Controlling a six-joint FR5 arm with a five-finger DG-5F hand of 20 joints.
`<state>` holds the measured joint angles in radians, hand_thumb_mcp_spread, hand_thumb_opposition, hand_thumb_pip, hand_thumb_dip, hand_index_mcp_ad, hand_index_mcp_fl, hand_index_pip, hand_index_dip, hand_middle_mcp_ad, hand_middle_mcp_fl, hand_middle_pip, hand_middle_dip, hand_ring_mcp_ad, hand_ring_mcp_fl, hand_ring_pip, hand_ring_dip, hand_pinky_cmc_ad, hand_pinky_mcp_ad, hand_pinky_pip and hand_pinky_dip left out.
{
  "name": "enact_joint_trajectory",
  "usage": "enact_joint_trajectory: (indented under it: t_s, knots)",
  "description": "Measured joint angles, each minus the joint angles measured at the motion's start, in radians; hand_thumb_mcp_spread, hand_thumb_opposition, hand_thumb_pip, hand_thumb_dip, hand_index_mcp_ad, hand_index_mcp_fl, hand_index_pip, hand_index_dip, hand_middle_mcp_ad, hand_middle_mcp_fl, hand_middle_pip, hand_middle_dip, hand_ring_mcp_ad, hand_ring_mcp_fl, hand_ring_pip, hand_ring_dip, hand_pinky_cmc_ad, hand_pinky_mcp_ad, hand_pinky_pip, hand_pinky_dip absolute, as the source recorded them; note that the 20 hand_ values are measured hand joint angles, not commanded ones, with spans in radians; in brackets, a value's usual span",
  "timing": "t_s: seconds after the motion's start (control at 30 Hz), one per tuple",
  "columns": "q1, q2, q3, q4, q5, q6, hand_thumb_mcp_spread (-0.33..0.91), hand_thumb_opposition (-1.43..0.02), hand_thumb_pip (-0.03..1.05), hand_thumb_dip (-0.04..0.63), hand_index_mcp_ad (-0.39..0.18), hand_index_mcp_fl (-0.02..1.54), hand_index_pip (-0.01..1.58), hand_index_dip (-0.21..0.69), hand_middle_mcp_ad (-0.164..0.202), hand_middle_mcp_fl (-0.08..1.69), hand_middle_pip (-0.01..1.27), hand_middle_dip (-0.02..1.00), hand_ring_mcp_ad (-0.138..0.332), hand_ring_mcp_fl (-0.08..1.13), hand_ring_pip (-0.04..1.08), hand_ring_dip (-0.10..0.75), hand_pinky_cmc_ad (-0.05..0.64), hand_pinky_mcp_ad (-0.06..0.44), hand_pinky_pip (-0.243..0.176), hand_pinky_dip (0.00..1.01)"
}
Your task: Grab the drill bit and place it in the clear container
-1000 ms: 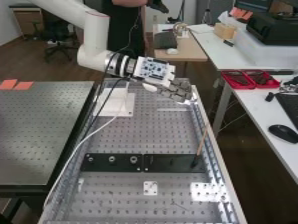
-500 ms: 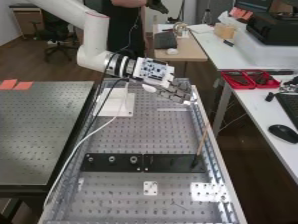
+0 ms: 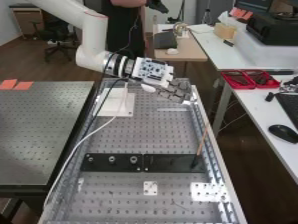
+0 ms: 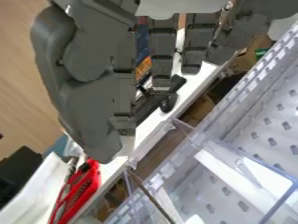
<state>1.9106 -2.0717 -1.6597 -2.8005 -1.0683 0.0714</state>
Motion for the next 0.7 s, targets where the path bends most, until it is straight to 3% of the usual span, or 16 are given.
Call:
enact_joint_trajectory:
  t_s: [0.5, 0.7]
  knots:
    - [-0.007, 0.025, -0.019, 0.017, -0.014, -0.015, 0.51, -0.87, 0.54, 0.305, -0.122, 0.84, 0.52, 0.410, 0.077, 0.24, 0.10, 0.25, 0.124, 0.11, 0.10, 0.087, 0.312, 0.103, -0.063, 0.15]
    - [-0.040, 0.098, -0.065, 0.037, -0.013, -0.091, 0.49, -0.86, 0.53, 0.304, -0.122, 0.79, 0.36, 0.412, 0.077, 0.23, 0.10, 0.25, 0.126, 0.09, 0.09, 0.087, 0.316, 0.103, -0.063, 0.15]
